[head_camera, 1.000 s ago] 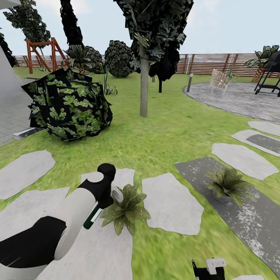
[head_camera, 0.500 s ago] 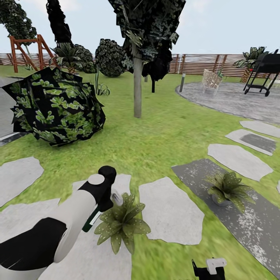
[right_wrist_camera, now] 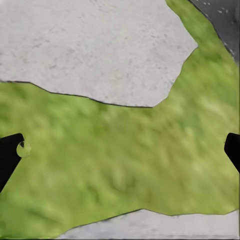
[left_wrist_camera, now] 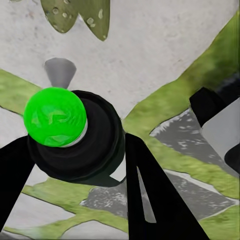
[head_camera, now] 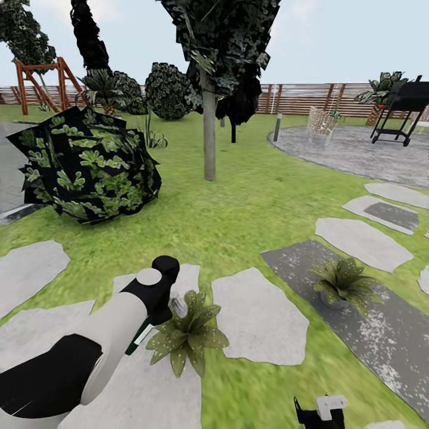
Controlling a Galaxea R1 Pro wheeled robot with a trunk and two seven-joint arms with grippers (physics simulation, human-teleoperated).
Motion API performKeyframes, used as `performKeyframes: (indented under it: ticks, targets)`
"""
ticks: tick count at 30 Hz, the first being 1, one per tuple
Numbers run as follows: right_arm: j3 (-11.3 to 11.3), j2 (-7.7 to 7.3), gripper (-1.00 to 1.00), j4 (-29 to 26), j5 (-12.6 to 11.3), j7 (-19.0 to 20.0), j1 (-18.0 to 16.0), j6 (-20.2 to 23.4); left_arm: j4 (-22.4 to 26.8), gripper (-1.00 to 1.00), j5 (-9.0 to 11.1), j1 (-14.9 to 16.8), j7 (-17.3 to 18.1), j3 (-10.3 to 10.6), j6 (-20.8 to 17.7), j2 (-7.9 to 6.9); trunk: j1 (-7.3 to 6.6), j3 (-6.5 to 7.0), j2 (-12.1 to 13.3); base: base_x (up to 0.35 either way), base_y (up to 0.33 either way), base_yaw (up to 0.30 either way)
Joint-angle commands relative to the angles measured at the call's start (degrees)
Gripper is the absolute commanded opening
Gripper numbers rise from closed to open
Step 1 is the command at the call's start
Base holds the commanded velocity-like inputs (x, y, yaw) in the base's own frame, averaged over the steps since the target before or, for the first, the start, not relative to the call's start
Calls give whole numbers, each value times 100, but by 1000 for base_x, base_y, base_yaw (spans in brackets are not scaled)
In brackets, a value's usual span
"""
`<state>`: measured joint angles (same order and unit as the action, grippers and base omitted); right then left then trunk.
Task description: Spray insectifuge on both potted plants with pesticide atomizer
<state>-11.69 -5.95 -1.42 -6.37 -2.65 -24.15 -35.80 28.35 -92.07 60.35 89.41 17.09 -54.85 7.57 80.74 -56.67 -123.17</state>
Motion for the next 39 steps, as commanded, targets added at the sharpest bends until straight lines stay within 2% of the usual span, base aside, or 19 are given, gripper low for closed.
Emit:
performKeyframes:
  ticks: [1, 16, 20, 26, 28, 29, 30, 31, 32, 35, 36, 37, 39]
  targets:
    - [-53, 1, 100, 2, -57, -8, -2, -15, 4, -100, -48, 3, 59, 18, -61, -1, -4, -5, -2, -336, 5, 0]
    - [-53, -2, 100, 2, -57, -8, -2, -15, 8, -100, -42, -27, 59, 29, -54, -57, -4, -5, -2, -308, 160, 0]
    - [-53, 5, 100, 2, -57, -8, -2, -15, 71, -100, -22, -336, 59, 26, -44, -68, -4, -5, -2, -293, 195, 0]
    - [-53, 14, 100, 2, -57, -1, -2, -15, 128, -100, 36, -408, 59, -20, -91, -22, -4, -5, -2, -309, 104, 0]
    - [-53, 14, 100, 2, -57, 0, -2, -15, 211, -100, 101, -550, 59, -42, -94, -26, -4, -5, -2, -325, 11, 0]
    - [-55, 15, 100, 2, -57, 1, -2, -15, 314, -100, 196, -717, 59, -47, -93, -19, -4, -5, -2, -311, 4, 0]
    - [-54, 15, 100, 2, -57, 1, -2, -15, 430, -100, 355, -887, 59, -47, -90, -11, -4, -5, -2, -263, 2, 0]
    - [-53, 15, 100, 2, -57, 1, -2, -15, 561, -100, 737, -1095, 48, -47, -68, -5, -4, -5, -2, -159, 1, 0]
    - [-53, 15, 100, 2, -57, 1, -2, -15, 598, -100, 1028, -1198, -179, -47, -54, -4, -4, -5, -2, -102, 1, 0]
    - [-55, 15, 100, 2, -51, 1, -2, -15, 670, -100, 2262, -1600, -1382, -46, 55, -2, -4, -5, -2, -31, 0, 0]
    - [-54, 19, 100, 2, -55, 1, -2, -15, 641, -100, 3190, -1885, -2195, -53, 795, -22, -4, -5, -2, -4, 0, 0]
    - [-53, 21, 100, 2, -56, -3, -2, -15, 607, -100, 3792, -2086, -2751, -59, 1541, -57, -4, -5, -2, -1, 0, 0]
    - [-48, 23, 100, -3, -67, -7, -2, -15, 556, -100, 4589, -2410, -3694, -68, 2587, -122, -4, -5, -2, 0, 0, 0]
